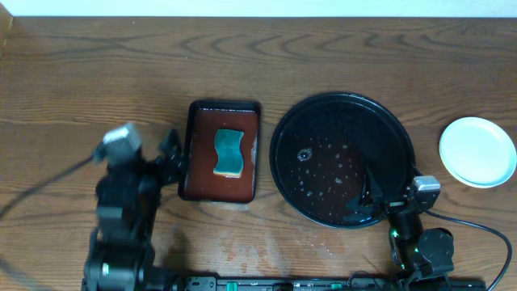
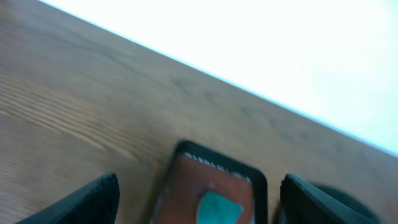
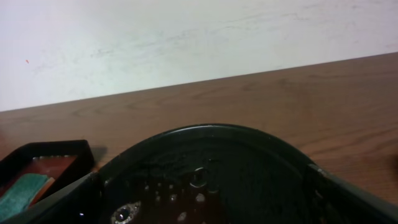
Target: Clean dirty plates on tray and stack at the side
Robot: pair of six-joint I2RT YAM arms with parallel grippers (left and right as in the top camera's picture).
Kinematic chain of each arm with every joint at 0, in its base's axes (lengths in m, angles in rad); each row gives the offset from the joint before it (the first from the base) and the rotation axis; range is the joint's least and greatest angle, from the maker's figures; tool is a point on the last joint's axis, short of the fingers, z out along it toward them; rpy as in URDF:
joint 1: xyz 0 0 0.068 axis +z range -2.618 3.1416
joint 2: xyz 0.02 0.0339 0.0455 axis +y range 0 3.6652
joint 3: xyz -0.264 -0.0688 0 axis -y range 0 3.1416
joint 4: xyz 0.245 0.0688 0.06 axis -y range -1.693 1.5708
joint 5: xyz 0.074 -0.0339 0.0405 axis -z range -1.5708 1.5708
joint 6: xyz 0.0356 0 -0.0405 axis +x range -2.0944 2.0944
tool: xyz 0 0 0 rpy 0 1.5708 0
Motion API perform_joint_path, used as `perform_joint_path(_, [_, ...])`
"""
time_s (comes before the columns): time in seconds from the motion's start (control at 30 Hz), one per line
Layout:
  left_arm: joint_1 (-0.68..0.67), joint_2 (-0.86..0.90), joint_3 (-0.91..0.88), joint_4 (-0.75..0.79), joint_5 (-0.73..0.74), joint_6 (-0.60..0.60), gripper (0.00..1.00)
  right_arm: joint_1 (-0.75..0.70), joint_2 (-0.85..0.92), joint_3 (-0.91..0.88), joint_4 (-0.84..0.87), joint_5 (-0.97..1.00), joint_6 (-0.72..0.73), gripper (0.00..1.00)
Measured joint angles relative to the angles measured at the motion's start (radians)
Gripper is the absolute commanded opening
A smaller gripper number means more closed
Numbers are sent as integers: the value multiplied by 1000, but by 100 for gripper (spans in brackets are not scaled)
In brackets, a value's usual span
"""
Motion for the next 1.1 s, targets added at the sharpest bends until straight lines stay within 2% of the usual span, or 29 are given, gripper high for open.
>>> perform_joint_path(0.17, [93,-291,-190,127,4,3,83,0,0,0,-1,0,0,99])
perform_joint_path(0.4, [150,-555,-389,169,3,4,83,0,0,0,-1,0,0,99])
perform_joint_path(0.67, [153,-577,-554,350,4,7,83,0,0,0,-1,0,0,99])
perform_joint_path(0.77, [153,-576,-601,316,4,7,83,0,0,0,-1,0,0,99])
perform_joint_path(1.1, [153,-577,-595,248,18,6,83,0,0,0,0,0,0,99])
